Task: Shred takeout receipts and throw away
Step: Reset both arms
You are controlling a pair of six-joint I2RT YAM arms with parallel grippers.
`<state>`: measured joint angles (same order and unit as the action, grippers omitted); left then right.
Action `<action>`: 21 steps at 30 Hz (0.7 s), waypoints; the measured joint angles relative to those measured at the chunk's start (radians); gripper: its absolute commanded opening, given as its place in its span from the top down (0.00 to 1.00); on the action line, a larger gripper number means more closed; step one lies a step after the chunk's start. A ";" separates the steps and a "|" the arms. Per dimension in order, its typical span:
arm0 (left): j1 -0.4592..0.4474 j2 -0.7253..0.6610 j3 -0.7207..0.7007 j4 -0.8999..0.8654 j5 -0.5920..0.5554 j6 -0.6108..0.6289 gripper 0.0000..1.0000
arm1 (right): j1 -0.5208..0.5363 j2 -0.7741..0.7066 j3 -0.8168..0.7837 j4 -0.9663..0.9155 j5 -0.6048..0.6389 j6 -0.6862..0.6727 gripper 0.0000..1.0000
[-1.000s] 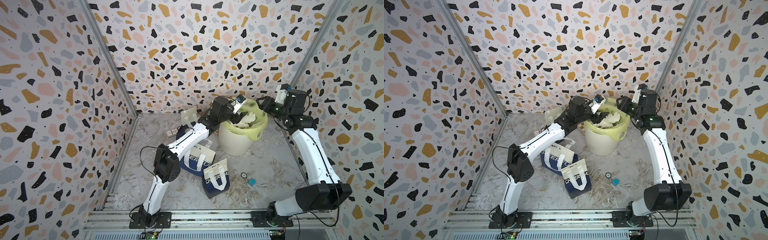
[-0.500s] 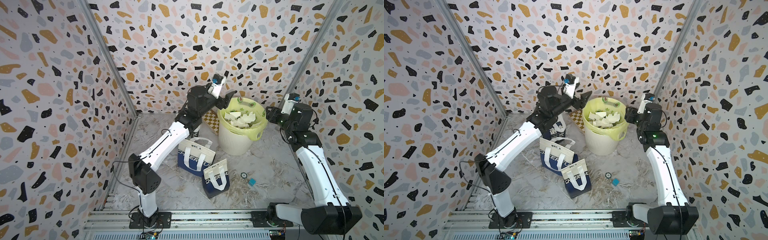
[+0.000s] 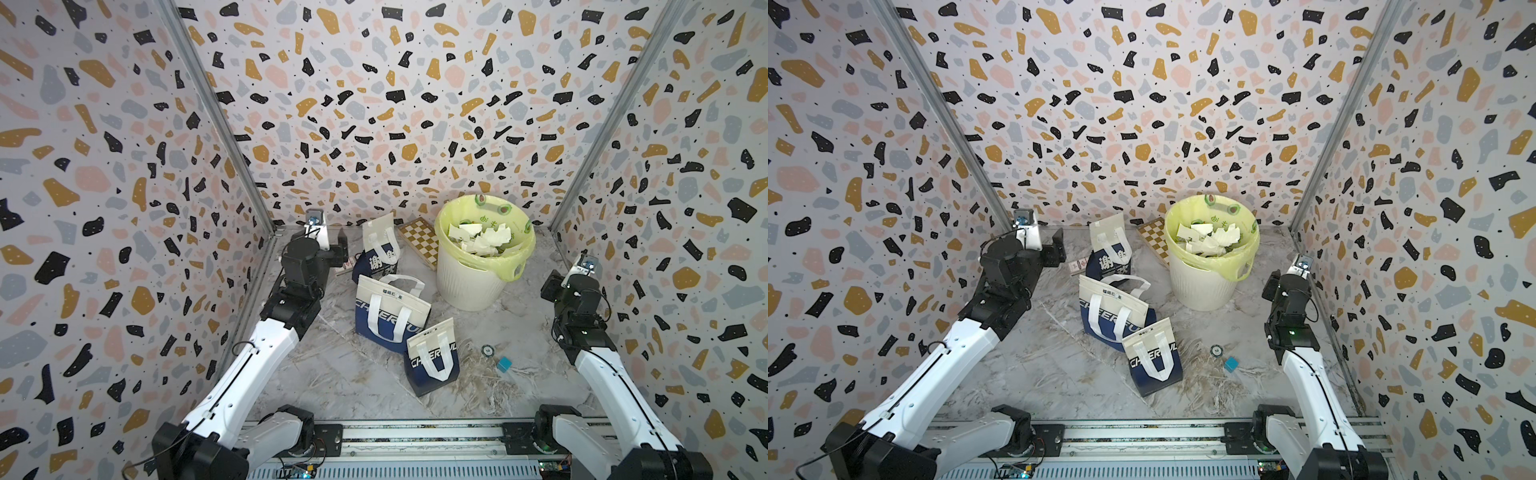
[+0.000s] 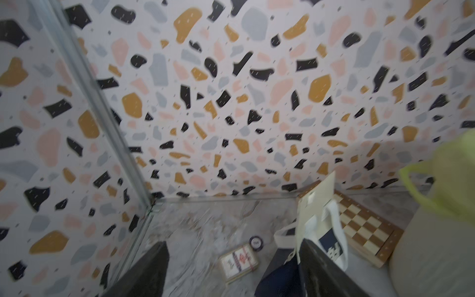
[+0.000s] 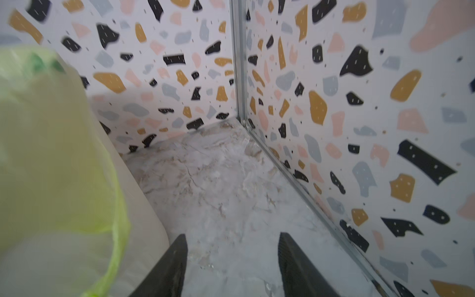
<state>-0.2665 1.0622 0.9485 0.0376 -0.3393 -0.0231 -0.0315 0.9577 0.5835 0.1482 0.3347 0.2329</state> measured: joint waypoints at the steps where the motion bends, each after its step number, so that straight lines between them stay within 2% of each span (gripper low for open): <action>1: 0.031 -0.025 -0.053 -0.012 -0.014 -0.007 0.19 | 0.000 0.012 -0.036 0.024 0.000 -0.008 0.41; 5: 0.135 -0.071 -0.232 -0.008 -0.045 -0.013 0.16 | 0.010 0.066 -0.142 0.150 -0.021 -0.056 0.41; 8: 0.181 -0.070 -0.352 0.034 -0.031 0.009 0.15 | 0.045 0.137 -0.179 0.251 -0.036 -0.100 0.40; 17: 0.200 0.013 -0.625 0.267 0.045 0.032 0.14 | 0.121 0.352 -0.272 0.591 -0.103 -0.147 0.39; 21: 0.209 0.084 -0.666 0.398 0.111 0.039 0.12 | 0.127 0.427 -0.272 0.700 -0.107 -0.172 0.39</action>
<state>-0.0578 1.1465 0.2821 0.4358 -0.2283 0.0158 0.0952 1.3846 0.3111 0.8486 0.2276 0.0612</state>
